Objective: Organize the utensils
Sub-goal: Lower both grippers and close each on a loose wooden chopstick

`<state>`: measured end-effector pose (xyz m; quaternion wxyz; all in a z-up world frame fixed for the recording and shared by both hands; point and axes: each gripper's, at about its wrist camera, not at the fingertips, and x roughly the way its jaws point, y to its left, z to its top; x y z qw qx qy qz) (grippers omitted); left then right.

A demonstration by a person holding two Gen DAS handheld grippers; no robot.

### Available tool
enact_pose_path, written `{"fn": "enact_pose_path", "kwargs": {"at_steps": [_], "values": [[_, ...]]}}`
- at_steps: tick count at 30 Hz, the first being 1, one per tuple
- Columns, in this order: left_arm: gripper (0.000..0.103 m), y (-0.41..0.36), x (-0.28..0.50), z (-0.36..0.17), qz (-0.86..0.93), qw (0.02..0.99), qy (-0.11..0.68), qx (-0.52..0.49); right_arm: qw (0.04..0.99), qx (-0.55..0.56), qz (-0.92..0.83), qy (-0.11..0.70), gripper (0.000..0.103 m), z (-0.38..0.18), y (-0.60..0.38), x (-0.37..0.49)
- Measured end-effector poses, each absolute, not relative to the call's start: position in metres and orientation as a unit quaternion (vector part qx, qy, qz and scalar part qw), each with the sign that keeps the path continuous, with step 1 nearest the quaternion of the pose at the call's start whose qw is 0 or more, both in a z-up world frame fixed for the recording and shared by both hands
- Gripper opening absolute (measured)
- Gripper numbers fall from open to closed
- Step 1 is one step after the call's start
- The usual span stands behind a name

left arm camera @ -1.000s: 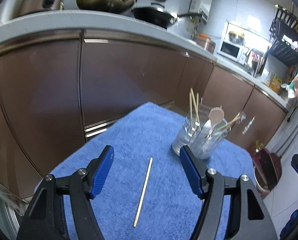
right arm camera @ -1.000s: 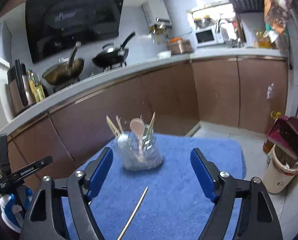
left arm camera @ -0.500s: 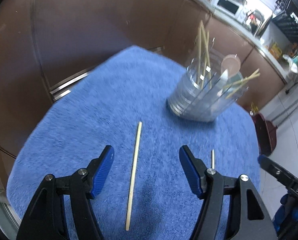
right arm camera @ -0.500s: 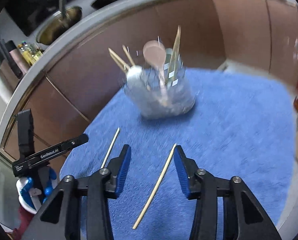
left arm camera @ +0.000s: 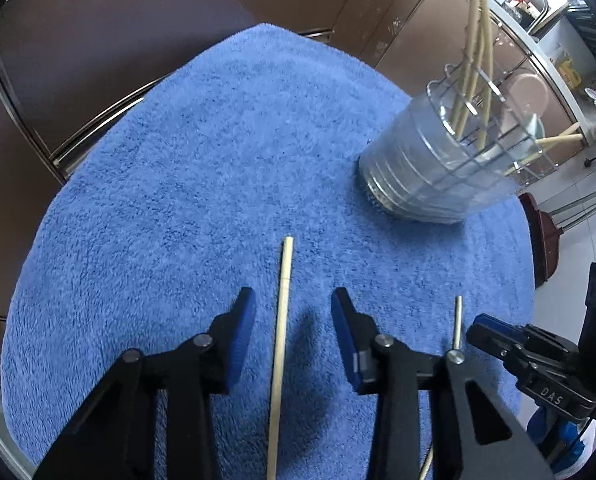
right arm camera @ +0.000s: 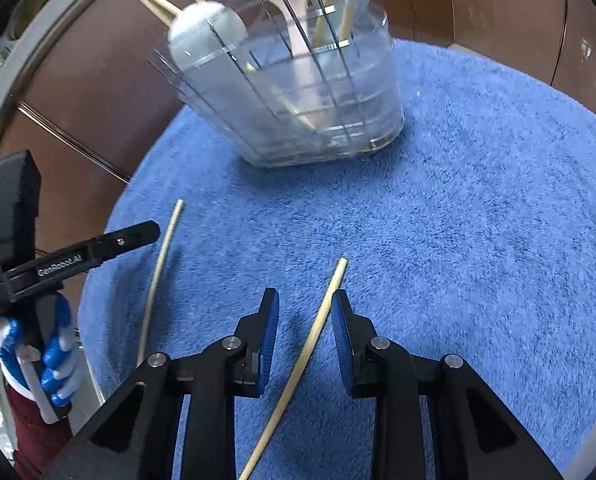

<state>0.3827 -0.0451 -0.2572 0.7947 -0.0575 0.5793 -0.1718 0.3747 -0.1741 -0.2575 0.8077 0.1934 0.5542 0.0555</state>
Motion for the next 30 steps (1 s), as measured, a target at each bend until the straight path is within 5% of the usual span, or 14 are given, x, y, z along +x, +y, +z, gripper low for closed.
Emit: {"fn": "enact_pose_path", "kwargs": {"at_steps": [12,30], "values": [[0.012,-0.058,0.405,-0.279,-0.179,0.774,0.607,-0.023,0.791,0.178,0.045,0.584,0.021,-0.282,-0.159,0.401],[0.005,-0.089,0.414,-0.284,-0.153,0.78,0.606,0.029,0.784,0.168,0.041,0.596,0.009,-0.288,-0.155,0.406]]}}
